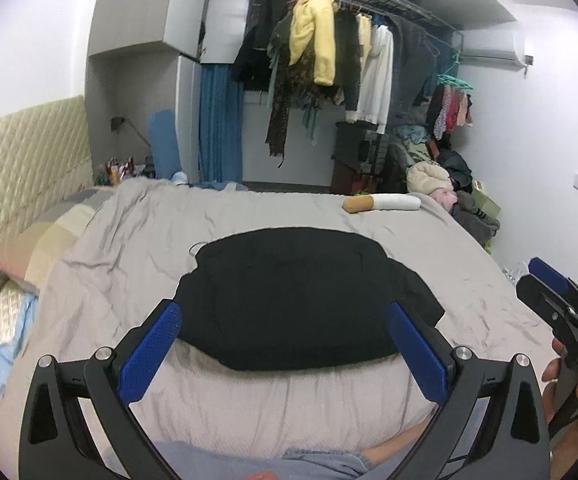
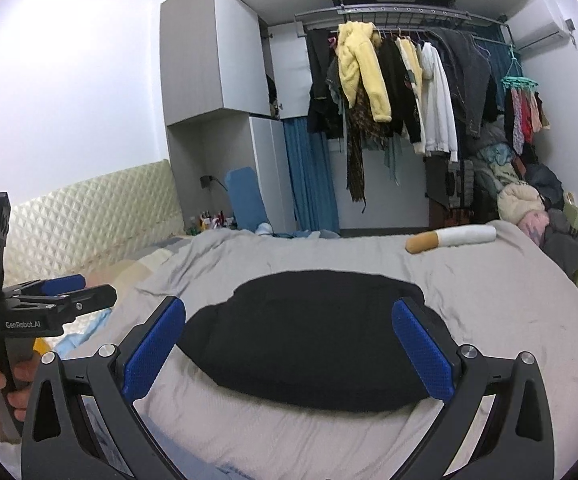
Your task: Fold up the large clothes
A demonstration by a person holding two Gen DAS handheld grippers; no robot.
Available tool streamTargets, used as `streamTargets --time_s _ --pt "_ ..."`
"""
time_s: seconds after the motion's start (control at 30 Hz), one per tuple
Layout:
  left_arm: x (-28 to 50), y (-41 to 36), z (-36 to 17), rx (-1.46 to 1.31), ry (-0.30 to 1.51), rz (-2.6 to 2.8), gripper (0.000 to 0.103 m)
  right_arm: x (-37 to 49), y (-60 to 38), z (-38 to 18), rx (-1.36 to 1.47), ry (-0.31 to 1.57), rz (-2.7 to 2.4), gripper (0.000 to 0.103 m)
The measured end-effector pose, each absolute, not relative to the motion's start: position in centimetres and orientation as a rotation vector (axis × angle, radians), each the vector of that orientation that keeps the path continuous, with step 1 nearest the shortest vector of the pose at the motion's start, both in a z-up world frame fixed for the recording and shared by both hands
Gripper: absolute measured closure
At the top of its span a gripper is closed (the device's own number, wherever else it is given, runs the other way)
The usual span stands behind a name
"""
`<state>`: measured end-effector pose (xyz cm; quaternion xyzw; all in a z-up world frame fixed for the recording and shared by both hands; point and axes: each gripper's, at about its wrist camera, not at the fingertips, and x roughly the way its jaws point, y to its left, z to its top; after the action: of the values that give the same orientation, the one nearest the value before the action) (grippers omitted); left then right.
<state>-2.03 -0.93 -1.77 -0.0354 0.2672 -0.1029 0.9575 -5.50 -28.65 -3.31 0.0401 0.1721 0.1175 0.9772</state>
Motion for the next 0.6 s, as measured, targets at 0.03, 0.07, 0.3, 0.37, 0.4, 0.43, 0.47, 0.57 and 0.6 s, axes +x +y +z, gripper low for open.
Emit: streamTargets --time_s 0.03,0.07,0.3,0.37,0.4,0.43,0.47,0.57,0.6 --pt "-2.1 -0.9 -2.1 -0.072 0.543 -0.202 0.000 -5.7 -28.6 -3.6 0.080 0.350 0.232 0.000" --pt "-2.4 -0.9 -2.5 -0.072 0.541 -0.192 0.000 -5.9 -28.5 -3.9 0.078 0.353 0.223 0.000" --pt "-2.3 -0.8 -4.3 -0.079 0.572 -0.190 0.000 -6.3 -28.3 -6.3 0.083 0.398 0.174 0.000" --pt "-2.2 -0.6 -4.8 -0.084 0.586 -0.195 0.000 -6.2 -28.2 -7.1 0.087 0.424 0.169 0.000" --pt "-2.1 -0.5 -5.0 -0.084 0.587 -0.185 0.000 -6.2 -28.1 -7.3 0.091 0.433 0.169 0.000" --pt "-2.1 -0.4 -5.2 -0.083 0.587 -0.174 0.000 -6.1 -28.1 -7.5 0.097 0.443 0.168 0.000" --pt "-2.0 -0.3 -5.4 -0.084 0.590 -0.165 0.000 -6.1 -28.1 -7.7 0.103 0.447 0.169 0.000" --pt "-1.8 -0.1 -6.1 -0.097 0.606 -0.172 0.000 -6.2 -27.8 -7.8 0.097 0.448 0.167 0.000" --pt "-1.7 -0.1 -6.3 -0.098 0.610 -0.174 0.000 -6.2 -27.7 -7.8 0.094 0.449 0.166 0.000"
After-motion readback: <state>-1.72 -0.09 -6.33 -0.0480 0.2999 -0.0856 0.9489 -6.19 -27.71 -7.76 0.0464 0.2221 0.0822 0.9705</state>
